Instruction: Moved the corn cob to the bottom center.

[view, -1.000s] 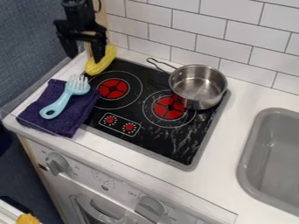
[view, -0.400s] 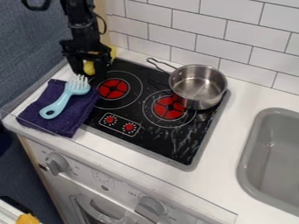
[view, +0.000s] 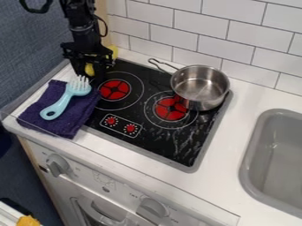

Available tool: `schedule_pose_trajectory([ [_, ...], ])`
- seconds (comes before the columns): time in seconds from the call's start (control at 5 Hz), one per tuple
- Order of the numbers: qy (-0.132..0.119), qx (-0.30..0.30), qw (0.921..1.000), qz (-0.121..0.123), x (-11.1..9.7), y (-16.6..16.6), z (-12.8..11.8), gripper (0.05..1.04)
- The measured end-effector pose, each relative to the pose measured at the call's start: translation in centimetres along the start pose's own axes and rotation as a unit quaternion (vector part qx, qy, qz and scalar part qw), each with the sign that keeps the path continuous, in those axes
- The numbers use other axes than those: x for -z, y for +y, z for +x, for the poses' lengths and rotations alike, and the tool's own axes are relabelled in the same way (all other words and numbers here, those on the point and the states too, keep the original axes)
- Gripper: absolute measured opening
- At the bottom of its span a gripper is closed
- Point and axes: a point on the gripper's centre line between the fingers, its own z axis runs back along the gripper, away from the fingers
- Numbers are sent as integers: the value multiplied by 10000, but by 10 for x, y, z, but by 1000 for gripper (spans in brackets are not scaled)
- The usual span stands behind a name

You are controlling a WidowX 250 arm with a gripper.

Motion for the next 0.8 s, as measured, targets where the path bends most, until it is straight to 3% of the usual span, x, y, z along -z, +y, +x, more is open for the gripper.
schedule_pose_trajectory([
  [0.2, -775, 226, 9967, -95, -54, -12, 1, 599],
  [0.4, -1302, 728, 9880, -403, -102, -46, -28, 599],
  [0.6, -1014, 1239, 9857, -529, -94, -74, -74, 599],
  [0.8, -494, 1923, 9788, -511, -57, -102, -122, 599],
])
